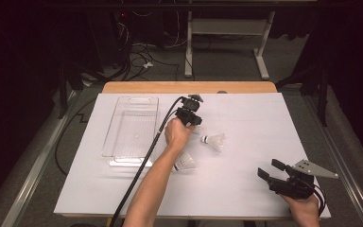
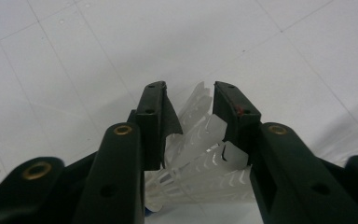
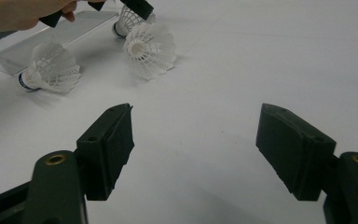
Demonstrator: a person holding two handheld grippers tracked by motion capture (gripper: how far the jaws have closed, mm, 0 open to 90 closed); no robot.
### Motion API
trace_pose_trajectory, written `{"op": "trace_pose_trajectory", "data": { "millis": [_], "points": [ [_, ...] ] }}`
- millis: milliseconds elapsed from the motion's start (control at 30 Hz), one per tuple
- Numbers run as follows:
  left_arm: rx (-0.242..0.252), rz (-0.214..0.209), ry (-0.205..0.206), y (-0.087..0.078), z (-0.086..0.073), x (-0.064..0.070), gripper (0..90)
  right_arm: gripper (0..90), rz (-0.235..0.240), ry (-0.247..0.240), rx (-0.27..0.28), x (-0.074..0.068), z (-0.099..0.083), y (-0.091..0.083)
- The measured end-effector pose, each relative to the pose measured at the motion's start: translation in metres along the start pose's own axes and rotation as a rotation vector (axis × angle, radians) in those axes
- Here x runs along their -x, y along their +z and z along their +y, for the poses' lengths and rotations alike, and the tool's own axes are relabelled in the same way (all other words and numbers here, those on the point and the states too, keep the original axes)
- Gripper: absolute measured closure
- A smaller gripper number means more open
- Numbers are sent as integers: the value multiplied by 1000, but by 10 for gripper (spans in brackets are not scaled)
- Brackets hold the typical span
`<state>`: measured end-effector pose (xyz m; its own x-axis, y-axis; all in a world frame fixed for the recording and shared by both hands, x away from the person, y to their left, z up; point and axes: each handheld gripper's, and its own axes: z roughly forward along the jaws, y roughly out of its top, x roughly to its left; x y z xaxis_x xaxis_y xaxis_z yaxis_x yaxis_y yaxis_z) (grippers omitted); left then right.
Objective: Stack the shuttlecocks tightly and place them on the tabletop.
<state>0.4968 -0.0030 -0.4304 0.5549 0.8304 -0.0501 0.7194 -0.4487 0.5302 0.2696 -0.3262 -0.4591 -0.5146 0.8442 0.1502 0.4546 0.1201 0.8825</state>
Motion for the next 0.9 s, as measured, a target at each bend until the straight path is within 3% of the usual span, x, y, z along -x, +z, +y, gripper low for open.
{"op": "trace_pose_trajectory", "data": {
  "millis": [367,633,900],
  "points": [
    [-3,-25,-8,-1,0,-3,530,276,-2,0,-1,0,0,0],
    [-21,-24,-13,1,-1,-4,499,277,-1,-3,-1,0,0,0],
    [11,-24,-45,-1,1,-6,482,276,0,-2,-5,0,0,1]
  ]
}}
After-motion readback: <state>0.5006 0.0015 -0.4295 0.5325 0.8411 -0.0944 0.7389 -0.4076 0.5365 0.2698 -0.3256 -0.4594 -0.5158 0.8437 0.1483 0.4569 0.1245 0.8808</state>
